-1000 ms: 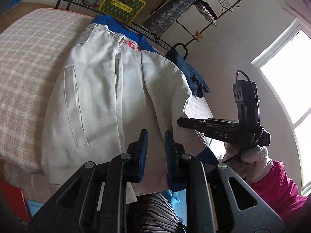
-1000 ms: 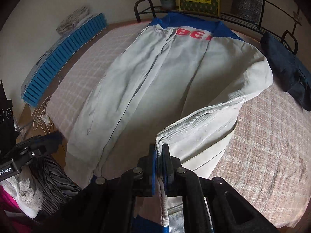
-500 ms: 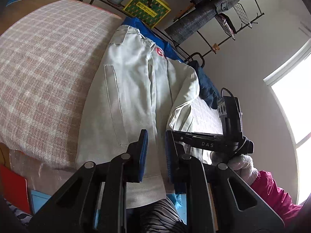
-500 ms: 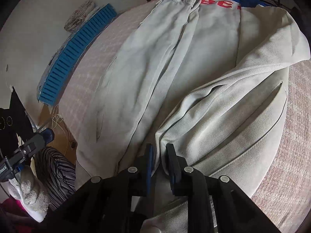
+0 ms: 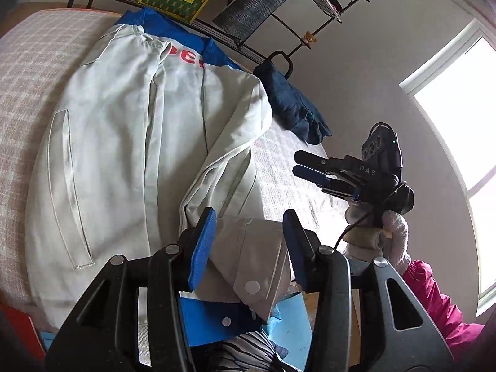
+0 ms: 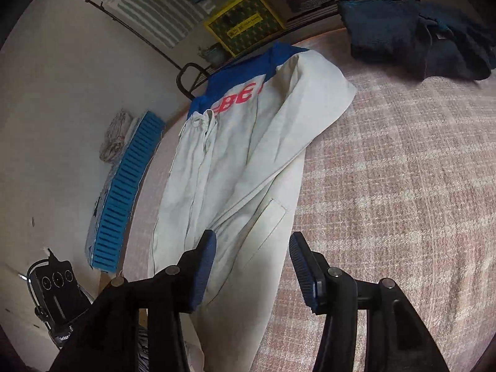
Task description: Fold large clothes
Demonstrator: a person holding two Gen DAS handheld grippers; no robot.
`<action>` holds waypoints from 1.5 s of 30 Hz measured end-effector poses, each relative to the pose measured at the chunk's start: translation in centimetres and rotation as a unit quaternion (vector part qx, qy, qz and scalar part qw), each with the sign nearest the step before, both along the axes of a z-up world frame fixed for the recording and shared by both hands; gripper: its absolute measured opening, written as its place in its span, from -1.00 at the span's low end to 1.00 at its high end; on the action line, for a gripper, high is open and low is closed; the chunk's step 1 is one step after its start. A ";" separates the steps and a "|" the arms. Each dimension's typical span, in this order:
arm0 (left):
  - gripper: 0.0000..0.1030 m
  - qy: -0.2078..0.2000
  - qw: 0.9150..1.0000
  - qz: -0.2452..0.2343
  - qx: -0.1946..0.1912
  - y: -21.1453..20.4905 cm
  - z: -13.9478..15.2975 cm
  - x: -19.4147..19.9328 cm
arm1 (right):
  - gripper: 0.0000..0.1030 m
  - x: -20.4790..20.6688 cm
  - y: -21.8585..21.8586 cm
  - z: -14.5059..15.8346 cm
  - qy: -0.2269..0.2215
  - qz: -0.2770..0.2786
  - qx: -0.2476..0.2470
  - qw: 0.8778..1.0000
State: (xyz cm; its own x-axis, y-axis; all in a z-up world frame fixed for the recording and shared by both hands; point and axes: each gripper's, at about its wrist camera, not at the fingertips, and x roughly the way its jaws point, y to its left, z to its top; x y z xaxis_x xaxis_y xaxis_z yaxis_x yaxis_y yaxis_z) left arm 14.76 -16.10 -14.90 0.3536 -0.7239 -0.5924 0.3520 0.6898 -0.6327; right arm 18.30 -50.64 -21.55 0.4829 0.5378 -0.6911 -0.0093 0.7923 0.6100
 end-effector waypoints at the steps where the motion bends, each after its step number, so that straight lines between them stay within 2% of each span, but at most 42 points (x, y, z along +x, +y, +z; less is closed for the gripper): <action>1: -0.09 -0.002 1.000 -0.016 -0.003 -1.0 0.6 0.8 | 0.09 0.6 -1.0 -0.4 0.002 -0.013 -0.002 1.000; 2: -0.04 0.002 0.999 -0.039 -0.005 -2.2 1.0 1.7 | 0.13 1.2 -2.2 -0.7 0.005 -0.029 0.000 1.000; 5: -0.04 0.019 0.996 -0.091 0.010 -5.7 1.5 3.3 | 0.26 3.4 -4.5 -1.8 0.004 -0.071 0.037 0.997; 7: -0.04 0.022 0.990 -0.133 0.044 -7.9 1.0 3.4 | 0.34 5.0 -5.9 -2.7 0.008 -0.096 0.073 0.993; 10: -0.04 0.034 0.980 -0.173 0.092 -9.5 -1.2 2.4 | 0.34 7.3 -7.2 -4.2 0.012 -0.132 0.114 0.985; 12: -0.04 0.046 0.975 -0.181 0.116 -9.3 -3.1 1.7 | 0.34 9.0 -7.6 -5.2 0.015 -0.146 0.133 0.980; 15: -0.04 0.068 0.972 -0.170 0.149 -8.0 -5.7 0.8 | 0.34 11.6 -7.7 -6.6 0.016 -0.161 0.169 0.972; 18: -0.04 0.081 0.973 -0.157 0.151 -6.2 -7.1 -0.1 | 0.34 13.5 -7.7 -8.0 0.020 -0.175 0.203 0.963; 19: -0.07 0.080 0.974 -0.152 0.148 -5.8 -7.1 -0.4 | 0.29 14.1 -7.5 -8.3 0.016 -0.176 0.211 0.961; 21: -0.08 0.074 0.975 -0.152 0.144 -5.4 -6.9 -0.9 | 0.04 15.2 -6.6 -7.9 0.008 -0.166 0.221 0.961; 22: -0.08 0.069 0.975 -0.153 0.145 -5.4 -6.8 -1.2 | -0.30 15.5 -6.2 -7.5 0.005 -0.160 0.222 0.962; 23: -0.08 0.063 0.975 -0.155 0.147 -5.4 -6.8 -1.6 | -0.48 15.6 -5.9 -6.7 0.000 -0.152 0.215 0.965; 24: -0.08 0.058 0.975 -0.156 0.148 -5.3 -6.7 -1.9 | -0.55 15.8 -5.5 -5.7 -0.008 -0.146 0.197 0.969; 25: -0.08 0.054 0.975 -0.156 0.147 -5.1 -6.8 -2.2 | -0.72 16.1 -4.8 -4.4 -0.017 -0.135 0.169 0.976; 26: -0.08 0.052 0.976 -0.155 0.145 -4.9 -6.8 -2.7 | -0.78 16.5 -4.0 -3.0 -0.024 -0.123 0.137 0.983; 29: -0.08 0.055 0.980 -0.147 0.124 -4.0 -7.0 -3.3 | -0.85 17.4 -0.7 1.0 -0.049 -0.077 0.030 0.995; 33: -0.08 0.066 0.983 -0.142 0.099 -2.9 -7.3 -3.7 | -0.88 19.8 5.2 3.4 -0.048 -0.022 -0.093 0.994; 38: -0.08 0.066 0.984 -0.143 0.086 -2.8 -7.4 -2.8 | -0.88 23.6 12.2 2.1 -0.022 0.030 -0.165 0.986; 40: -0.08 0.064 0.984 -0.144 0.084 -2.7 -7.5 -3.0 | -0.88 24.7 14.4 0.5 -0.010 0.046 -0.186 0.981; 42: -0.08 0.061 0.984 -0.145 0.083 -2.9 -7.6 -3.0 | -0.83 25.8 16.0 -1.7 0.013 0.060 -0.183 0.981; 44: -0.08 0.062 0.984 -0.144 0.079 -2.7 -7.5 -3.1 | -0.43 26.9 17.0 -3.7 0.044 0.069 -0.169 0.982; 45: -0.08 0.062 0.985 -0.142 0.075 -2.6 -7.4 -3.2 | -0.34 26.8 17.3 -3.8 0.036 0.064 -0.168 0.983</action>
State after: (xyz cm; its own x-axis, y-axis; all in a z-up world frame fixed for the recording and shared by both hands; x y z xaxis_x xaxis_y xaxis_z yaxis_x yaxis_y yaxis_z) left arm 11.56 -18.70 -22.31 0.0677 -0.6837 -0.7266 0.4718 0.6637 -0.5805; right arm 45.07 -33.35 -25.33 0.3687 0.3273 -0.8700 -0.0888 0.9441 0.3176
